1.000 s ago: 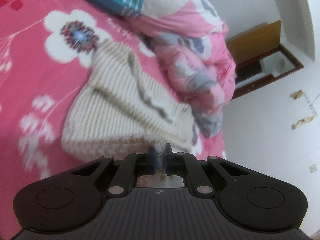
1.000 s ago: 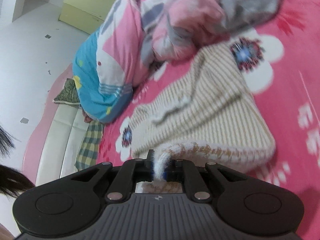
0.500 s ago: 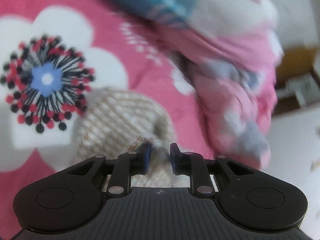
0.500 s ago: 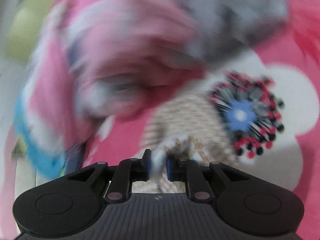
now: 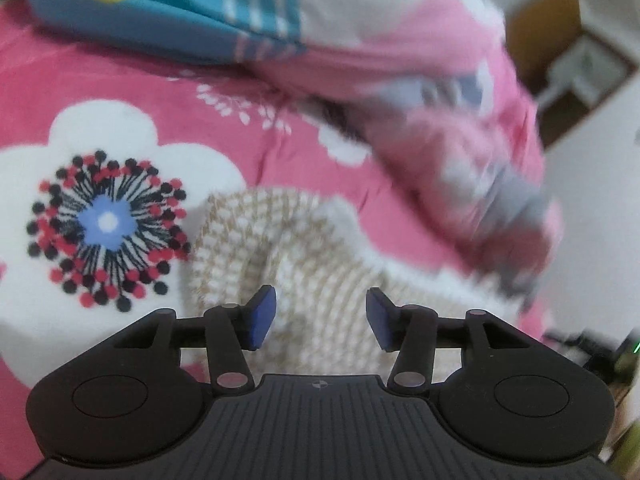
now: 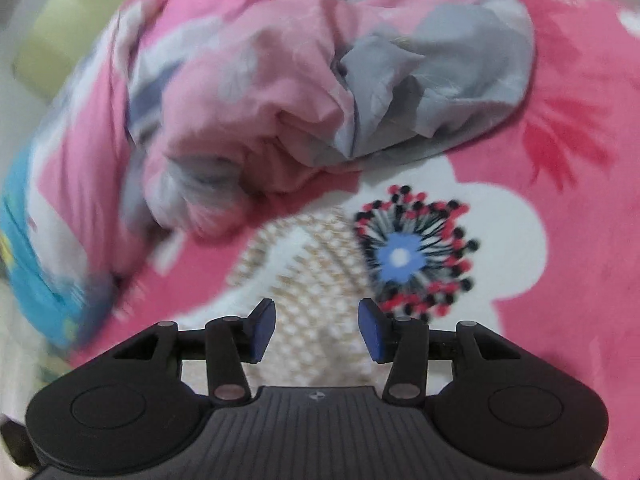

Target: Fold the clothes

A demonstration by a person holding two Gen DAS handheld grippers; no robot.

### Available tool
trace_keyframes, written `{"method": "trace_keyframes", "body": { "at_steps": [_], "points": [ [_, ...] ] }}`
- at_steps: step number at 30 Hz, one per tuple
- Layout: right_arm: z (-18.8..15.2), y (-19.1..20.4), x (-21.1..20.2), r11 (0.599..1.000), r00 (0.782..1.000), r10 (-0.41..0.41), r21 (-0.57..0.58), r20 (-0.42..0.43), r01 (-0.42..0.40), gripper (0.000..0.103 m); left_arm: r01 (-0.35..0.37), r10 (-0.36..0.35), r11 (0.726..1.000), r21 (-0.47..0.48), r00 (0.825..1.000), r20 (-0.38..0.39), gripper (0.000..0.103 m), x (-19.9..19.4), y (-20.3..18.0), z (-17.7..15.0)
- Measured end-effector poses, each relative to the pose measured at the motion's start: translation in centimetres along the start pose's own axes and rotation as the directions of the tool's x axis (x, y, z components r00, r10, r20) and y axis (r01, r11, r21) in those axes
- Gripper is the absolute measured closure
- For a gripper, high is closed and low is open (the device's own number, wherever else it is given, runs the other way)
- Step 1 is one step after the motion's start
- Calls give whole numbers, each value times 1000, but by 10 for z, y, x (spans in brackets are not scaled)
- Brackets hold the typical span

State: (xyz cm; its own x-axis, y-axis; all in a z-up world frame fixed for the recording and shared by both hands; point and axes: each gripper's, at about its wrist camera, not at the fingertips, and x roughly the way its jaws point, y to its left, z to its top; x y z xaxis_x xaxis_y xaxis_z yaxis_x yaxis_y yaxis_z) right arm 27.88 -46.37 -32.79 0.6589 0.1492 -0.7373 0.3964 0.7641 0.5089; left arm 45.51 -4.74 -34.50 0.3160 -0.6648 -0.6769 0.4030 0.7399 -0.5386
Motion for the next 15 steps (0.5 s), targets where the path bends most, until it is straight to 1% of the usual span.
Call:
{"method": "trace_keyframes", "body": {
  "at_steps": [3, 6, 8, 9, 10, 11, 12, 14, 15],
  "points": [
    [11, 5, 18, 993, 999, -47, -112, -27, 44, 54, -57, 58, 997, 61, 998, -13, 53, 12, -6, -3],
    [20, 8, 35, 986, 998, -29, -167, -60, 19, 54, -106, 108, 991, 84, 994, -24, 53, 23, -6, -3],
    [26, 9, 47, 979, 996, -19, -202, -82, 2, 54, -120, 122, 989, 85, 992, -24, 54, 28, -6, -1],
    [29, 11, 52, 974, 995, -15, -224, -93, -6, 59, -120, 122, 989, 86, 992, -18, 55, 28, -7, 0],
    [28, 16, 53, 962, 994, -21, -272, -106, -8, 61, -119, 121, 989, 87, 993, -11, 56, 28, -9, 0],
    [27, 21, 55, 949, 993, -29, -315, -117, -9, 66, -118, 119, 989, 88, 993, -3, 56, 28, -10, -1],
    [26, 23, 57, 940, 991, -49, -341, -125, 3, 76, -117, 117, 989, 88, 993, 4, 59, 28, -12, -1],
    [24, 26, 61, 921, 987, -83, -389, -140, 23, 85, -130, 129, 986, 107, 992, 16, 64, 30, -16, -3],
    [23, 25, 62, 919, 986, -75, -393, -146, 12, 89, -139, 138, 983, 119, 990, 21, 68, 32, -18, -4]
  ]
}}
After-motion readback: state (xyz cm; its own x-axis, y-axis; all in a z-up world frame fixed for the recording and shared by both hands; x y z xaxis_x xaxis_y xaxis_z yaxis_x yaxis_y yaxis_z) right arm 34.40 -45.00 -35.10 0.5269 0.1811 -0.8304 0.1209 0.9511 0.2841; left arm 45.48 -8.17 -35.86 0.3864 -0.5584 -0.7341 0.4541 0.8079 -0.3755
